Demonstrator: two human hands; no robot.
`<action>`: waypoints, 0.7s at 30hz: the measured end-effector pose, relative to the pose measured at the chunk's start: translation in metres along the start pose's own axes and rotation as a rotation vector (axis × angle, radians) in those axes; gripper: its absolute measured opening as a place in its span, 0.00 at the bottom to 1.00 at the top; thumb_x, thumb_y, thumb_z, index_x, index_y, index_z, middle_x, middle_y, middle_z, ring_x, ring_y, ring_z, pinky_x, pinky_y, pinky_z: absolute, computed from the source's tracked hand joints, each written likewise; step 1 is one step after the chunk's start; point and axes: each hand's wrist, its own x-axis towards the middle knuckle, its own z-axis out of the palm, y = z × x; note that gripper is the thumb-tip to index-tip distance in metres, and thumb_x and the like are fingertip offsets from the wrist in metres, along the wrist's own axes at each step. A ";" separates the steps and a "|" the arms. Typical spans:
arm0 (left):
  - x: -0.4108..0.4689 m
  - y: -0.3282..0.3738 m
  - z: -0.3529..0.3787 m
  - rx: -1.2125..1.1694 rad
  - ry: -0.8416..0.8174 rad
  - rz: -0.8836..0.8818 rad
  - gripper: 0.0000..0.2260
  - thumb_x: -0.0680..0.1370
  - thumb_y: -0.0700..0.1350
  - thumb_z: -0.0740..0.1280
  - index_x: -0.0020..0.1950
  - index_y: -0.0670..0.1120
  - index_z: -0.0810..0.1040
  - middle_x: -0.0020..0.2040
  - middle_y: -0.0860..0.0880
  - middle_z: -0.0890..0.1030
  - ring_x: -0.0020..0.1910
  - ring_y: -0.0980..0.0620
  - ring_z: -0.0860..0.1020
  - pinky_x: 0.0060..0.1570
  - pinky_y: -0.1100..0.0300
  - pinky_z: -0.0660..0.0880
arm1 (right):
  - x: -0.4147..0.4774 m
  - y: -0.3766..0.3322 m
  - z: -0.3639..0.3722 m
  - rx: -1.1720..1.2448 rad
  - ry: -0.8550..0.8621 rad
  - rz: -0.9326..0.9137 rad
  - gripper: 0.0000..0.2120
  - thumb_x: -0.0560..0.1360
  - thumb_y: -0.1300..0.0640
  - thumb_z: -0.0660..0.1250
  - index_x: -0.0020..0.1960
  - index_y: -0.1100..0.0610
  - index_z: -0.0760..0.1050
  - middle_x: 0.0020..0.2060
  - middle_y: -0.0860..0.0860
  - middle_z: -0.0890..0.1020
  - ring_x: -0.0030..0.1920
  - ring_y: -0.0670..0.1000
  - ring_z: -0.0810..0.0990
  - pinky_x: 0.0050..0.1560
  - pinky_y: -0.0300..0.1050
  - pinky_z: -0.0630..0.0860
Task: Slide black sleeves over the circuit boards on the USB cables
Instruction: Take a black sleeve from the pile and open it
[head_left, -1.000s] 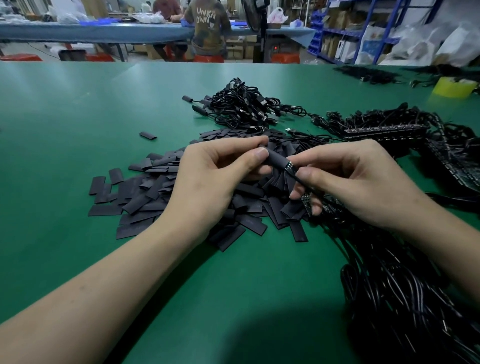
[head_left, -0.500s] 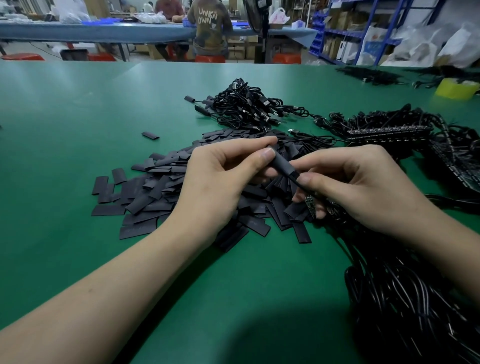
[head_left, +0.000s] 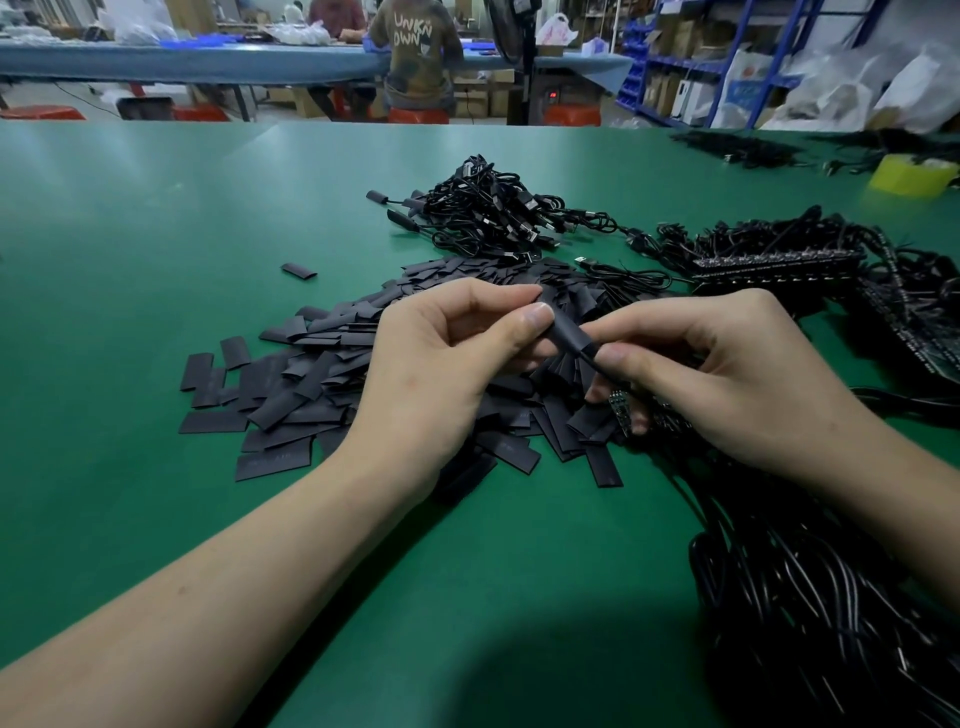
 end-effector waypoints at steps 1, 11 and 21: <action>0.000 0.000 0.000 0.004 -0.002 0.003 0.05 0.77 0.36 0.73 0.50 0.44 0.84 0.39 0.47 0.87 0.38 0.55 0.84 0.44 0.65 0.80 | 0.000 0.000 0.000 -0.009 0.003 -0.009 0.10 0.79 0.59 0.70 0.53 0.45 0.84 0.36 0.48 0.87 0.27 0.49 0.83 0.34 0.44 0.81; 0.000 -0.001 0.000 0.026 -0.004 0.004 0.05 0.76 0.35 0.73 0.50 0.43 0.83 0.38 0.48 0.86 0.37 0.55 0.84 0.43 0.65 0.80 | -0.001 -0.001 0.001 -0.087 0.037 -0.107 0.13 0.78 0.54 0.69 0.51 0.34 0.79 0.38 0.44 0.86 0.29 0.45 0.83 0.34 0.44 0.79; 0.000 -0.002 0.003 0.215 -0.071 -0.012 0.26 0.62 0.49 0.80 0.60 0.47 0.84 0.46 0.51 0.86 0.45 0.57 0.84 0.52 0.65 0.79 | -0.001 -0.002 -0.002 -0.434 0.167 -0.162 0.11 0.78 0.49 0.68 0.55 0.52 0.86 0.41 0.44 0.87 0.39 0.43 0.85 0.39 0.50 0.80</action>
